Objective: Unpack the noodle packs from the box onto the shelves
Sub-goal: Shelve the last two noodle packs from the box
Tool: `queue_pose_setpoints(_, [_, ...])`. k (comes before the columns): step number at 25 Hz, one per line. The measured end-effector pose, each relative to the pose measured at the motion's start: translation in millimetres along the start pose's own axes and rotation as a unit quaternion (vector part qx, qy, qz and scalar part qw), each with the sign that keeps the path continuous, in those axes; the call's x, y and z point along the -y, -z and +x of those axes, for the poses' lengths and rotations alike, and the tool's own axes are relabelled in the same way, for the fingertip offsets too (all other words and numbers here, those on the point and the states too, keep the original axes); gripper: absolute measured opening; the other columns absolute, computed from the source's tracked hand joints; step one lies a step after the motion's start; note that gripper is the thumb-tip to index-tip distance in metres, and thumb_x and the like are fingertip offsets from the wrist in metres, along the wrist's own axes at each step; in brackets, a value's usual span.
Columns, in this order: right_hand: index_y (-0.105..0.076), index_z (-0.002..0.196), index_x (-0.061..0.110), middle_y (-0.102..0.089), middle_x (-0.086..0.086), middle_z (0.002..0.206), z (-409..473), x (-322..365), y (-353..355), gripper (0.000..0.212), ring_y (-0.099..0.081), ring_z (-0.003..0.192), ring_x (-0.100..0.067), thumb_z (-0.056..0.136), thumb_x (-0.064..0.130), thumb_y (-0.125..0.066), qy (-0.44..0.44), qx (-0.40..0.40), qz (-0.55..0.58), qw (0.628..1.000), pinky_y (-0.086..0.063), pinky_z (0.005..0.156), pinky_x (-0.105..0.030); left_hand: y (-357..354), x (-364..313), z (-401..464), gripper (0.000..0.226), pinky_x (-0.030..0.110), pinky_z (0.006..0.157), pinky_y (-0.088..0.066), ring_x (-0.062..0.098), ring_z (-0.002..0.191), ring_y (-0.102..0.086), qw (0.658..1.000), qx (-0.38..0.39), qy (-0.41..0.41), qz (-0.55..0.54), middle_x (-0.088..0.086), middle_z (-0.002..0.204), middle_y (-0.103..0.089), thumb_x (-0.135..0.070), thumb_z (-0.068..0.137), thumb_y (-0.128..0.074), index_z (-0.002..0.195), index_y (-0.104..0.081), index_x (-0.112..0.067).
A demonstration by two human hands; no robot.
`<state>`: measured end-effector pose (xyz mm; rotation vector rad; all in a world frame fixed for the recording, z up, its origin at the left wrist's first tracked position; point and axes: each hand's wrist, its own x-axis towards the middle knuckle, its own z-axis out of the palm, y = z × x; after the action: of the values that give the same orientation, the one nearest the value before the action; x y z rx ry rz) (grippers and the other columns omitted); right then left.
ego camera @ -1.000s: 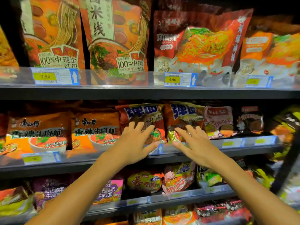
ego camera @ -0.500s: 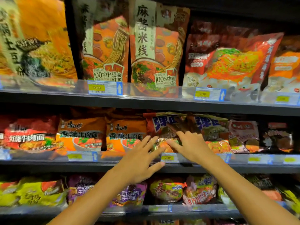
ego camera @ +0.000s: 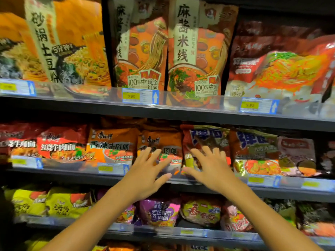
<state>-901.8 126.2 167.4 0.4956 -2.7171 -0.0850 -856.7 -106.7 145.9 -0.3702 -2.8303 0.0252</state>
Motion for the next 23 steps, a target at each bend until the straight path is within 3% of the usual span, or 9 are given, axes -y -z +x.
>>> queue_pose_setpoints(3, [-0.022, 0.154, 0.038, -0.030, -0.005, 0.154, -1, 7, 3, 0.088, -0.031, 0.131, -0.039, 0.080, 0.084, -0.011, 0.000, -0.014, -0.010, 1.000, -0.024, 0.112, -0.054, -2, 0, 4, 0.063, 0.048, 0.121, 0.000, 0.031, 0.151, 0.009, 0.999, -0.010, -0.036, -0.012, 0.001, 0.166, 0.001, -0.064, 0.098, -0.023, 0.155, -0.006, -0.044])
queue_pose_setpoints(6, [-0.025, 0.154, 0.042, -0.024, -0.005, 0.162, -8, 43, -2, 0.076, -0.020, 0.144, -0.046, 0.087, 0.077, -0.018, 0.077, -0.069, 0.070, 0.992, -0.011, 0.117, -0.061, -4, 19, -18, 0.057, 0.042, 0.122, 0.001, 0.022, 0.152, 0.006, 0.994, -0.095, -0.045, -0.042, -0.005, 0.166, -0.004, -0.059, 0.101, -0.030, 0.154, -0.020, -0.041])
queue_pose_setpoints(10, [-0.020, 0.155, 0.044, -0.005, 0.004, 0.168, 0, 102, -6, 0.078, -0.004, 0.151, -0.042, 0.086, 0.081, -0.015, 0.153, -0.029, 0.120, 0.981, -0.006, 0.121, -0.058, -6, 76, -53, 0.062, 0.052, 0.121, -0.014, 0.028, 0.152, -0.002, 0.982, -0.170, 0.082, -0.021, 0.000, 0.164, -0.019, -0.064, 0.097, -0.022, 0.150, -0.036, -0.035])
queue_pose_setpoints(12, [-0.013, 0.156, 0.045, 0.002, 0.006, 0.168, 9, 119, -5, 0.082, 0.002, 0.151, -0.038, 0.082, 0.081, -0.007, 0.127, 0.011, 0.130, 0.983, -0.002, 0.122, -0.055, -4, 105, -71, 0.070, 0.052, 0.122, -0.011, 0.028, 0.152, 0.004, 0.977, -0.146, 0.157, 0.001, 0.002, 0.165, -0.013, -0.069, 0.093, -0.009, 0.152, -0.031, -0.039])
queue_pose_setpoints(14, [-0.017, 0.156, 0.041, -0.004, 0.002, 0.167, 16, 125, -2, 0.076, -0.007, 0.149, -0.038, 0.089, 0.077, -0.011, 0.114, 0.013, 0.100, 0.988, -0.007, 0.120, -0.054, -5, 122, -87, 0.069, 0.051, 0.123, -0.006, 0.023, 0.151, 0.017, 0.981, -0.092, 0.168, 0.013, -0.002, 0.167, 0.002, -0.071, 0.090, -0.003, 0.153, -0.017, -0.046])
queue_pose_setpoints(16, [-0.020, 0.155, 0.038, -0.008, 0.002, 0.166, 20, 128, -1, 0.071, -0.011, 0.146, -0.040, 0.093, 0.073, -0.024, 0.112, 0.008, 0.071, 0.991, -0.010, 0.118, -0.054, 1, 127, -89, 0.063, 0.050, 0.123, -0.003, 0.019, 0.149, 0.025, 0.987, -0.042, 0.157, 0.005, -0.006, 0.165, 0.011, -0.069, 0.094, -0.011, 0.153, -0.009, -0.049])
queue_pose_setpoints(18, [-0.021, 0.155, 0.037, -0.007, 0.003, 0.166, 24, 136, 0, 0.071, -0.009, 0.146, -0.042, 0.094, 0.070, -0.034, 0.131, 0.011, 0.073, 0.989, -0.009, 0.119, -0.053, 7, 127, -80, 0.057, 0.048, 0.123, -0.003, 0.019, 0.151, 0.019, 0.988, -0.028, 0.147, -0.026, -0.006, 0.166, 0.006, -0.062, 0.099, -0.024, 0.153, -0.015, -0.047])
queue_pose_setpoints(21, [-0.032, 0.153, 0.036, -0.010, 0.006, 0.167, 28, 166, 0, 0.072, -0.009, 0.150, -0.040, 0.091, 0.073, -0.030, 0.213, -0.044, 0.117, 0.969, -0.008, 0.119, -0.056, 8, 136, -82, 0.050, 0.047, 0.123, -0.013, 0.016, 0.153, 0.001, 0.983, -0.124, 0.125, -0.054, -0.008, 0.164, -0.015, -0.057, 0.101, -0.032, 0.149, -0.034, -0.042])
queue_pose_setpoints(23, [-0.027, 0.153, 0.040, -0.002, 0.010, 0.167, 35, 184, -1, 0.070, -0.003, 0.151, -0.038, 0.092, 0.073, -0.027, 0.236, -0.030, 0.139, 0.961, -0.004, 0.120, -0.058, 3, 154, -95, 0.051, 0.047, 0.121, -0.021, 0.015, 0.152, -0.005, 0.966, -0.207, 0.147, -0.043, -0.010, 0.163, -0.018, -0.057, 0.101, -0.033, 0.147, -0.040, -0.037])
